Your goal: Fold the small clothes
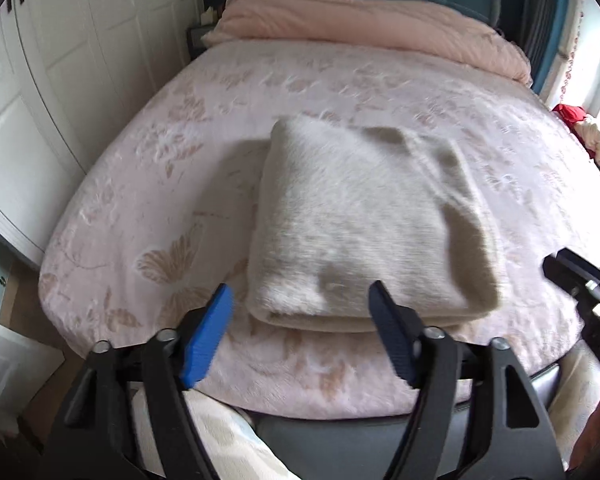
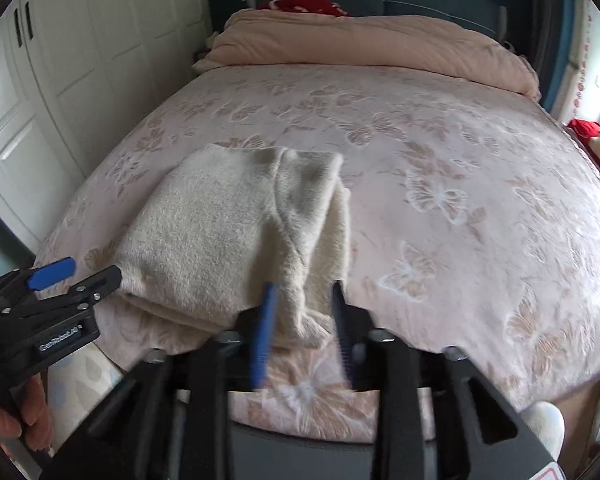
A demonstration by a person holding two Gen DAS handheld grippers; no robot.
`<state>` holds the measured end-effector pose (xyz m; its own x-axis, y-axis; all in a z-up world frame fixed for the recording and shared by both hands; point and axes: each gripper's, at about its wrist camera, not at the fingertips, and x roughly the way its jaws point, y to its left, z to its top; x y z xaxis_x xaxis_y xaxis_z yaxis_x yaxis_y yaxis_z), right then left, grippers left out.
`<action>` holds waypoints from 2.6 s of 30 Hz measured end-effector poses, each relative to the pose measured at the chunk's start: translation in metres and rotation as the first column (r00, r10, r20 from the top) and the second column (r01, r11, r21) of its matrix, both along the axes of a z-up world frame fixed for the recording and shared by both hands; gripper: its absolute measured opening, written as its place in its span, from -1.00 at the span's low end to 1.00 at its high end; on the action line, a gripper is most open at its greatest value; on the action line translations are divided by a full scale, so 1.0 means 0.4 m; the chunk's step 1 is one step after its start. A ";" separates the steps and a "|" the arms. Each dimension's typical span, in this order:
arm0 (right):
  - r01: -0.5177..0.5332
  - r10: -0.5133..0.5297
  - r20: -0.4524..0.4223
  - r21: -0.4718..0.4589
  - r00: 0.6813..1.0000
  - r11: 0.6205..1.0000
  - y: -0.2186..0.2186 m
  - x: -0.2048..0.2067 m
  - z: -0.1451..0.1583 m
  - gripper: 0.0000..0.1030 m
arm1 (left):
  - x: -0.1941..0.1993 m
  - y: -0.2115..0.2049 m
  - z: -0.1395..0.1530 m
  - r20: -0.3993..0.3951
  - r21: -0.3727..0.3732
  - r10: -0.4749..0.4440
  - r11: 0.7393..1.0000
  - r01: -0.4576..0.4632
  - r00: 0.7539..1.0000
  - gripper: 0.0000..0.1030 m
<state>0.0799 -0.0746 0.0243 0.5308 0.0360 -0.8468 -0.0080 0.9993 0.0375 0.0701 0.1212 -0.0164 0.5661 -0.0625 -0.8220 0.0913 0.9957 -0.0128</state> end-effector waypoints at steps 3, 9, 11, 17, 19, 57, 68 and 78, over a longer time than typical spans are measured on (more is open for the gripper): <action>0.007 -0.006 0.010 -0.010 1.000 1.000 -0.010 -0.047 0.010 -0.09 | -0.043 -0.027 0.030 0.063 0.031 0.002 0.999 -0.004 0.998 0.77; 0.014 -0.014 0.004 0.014 1.000 1.000 -0.038 -0.119 -0.007 0.09 | -0.110 -0.079 0.041 0.082 0.080 -0.012 0.997 0.006 0.997 0.80; 0.017 -0.017 0.006 0.028 1.000 0.999 -0.041 -0.134 -0.006 0.15 | -0.131 -0.092 0.039 0.077 0.071 -0.014 0.997 0.009 0.997 0.80; 0.020 -0.020 0.002 0.037 1.000 0.999 -0.059 -0.163 -0.020 0.26 | -0.163 -0.117 0.019 0.063 0.063 -0.008 0.998 0.004 0.998 0.80; 0.016 -0.013 -0.026 0.103 1.000 0.995 -0.071 -0.154 -0.042 0.27 | -0.162 -0.114 0.016 0.049 0.026 -0.013 1.000 0.011 0.999 0.80; 0.124 -0.124 0.103 0.004 0.987 0.992 -0.015 -0.160 -0.033 0.55 | -0.112 0.008 -0.017 0.021 -0.079 0.055 0.995 -0.053 0.998 0.85; 0.116 -0.115 0.022 -0.026 0.993 0.993 -0.037 -0.213 -0.056 0.55 | -0.193 -0.065 -0.025 0.024 0.031 0.005 1.000 -0.006 1.000 0.85; 0.136 -0.136 -0.003 -0.023 0.991 0.990 -0.038 -0.213 -0.069 0.55 | -0.199 -0.077 -0.020 0.041 0.052 0.037 0.998 -0.039 0.998 0.85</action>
<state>-0.0055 -0.0897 -0.0032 0.5255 -0.0559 -0.8490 0.1285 0.9916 0.0143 -0.0093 0.0905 -0.0243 0.5996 0.0025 -0.8003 0.0524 0.9977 0.0423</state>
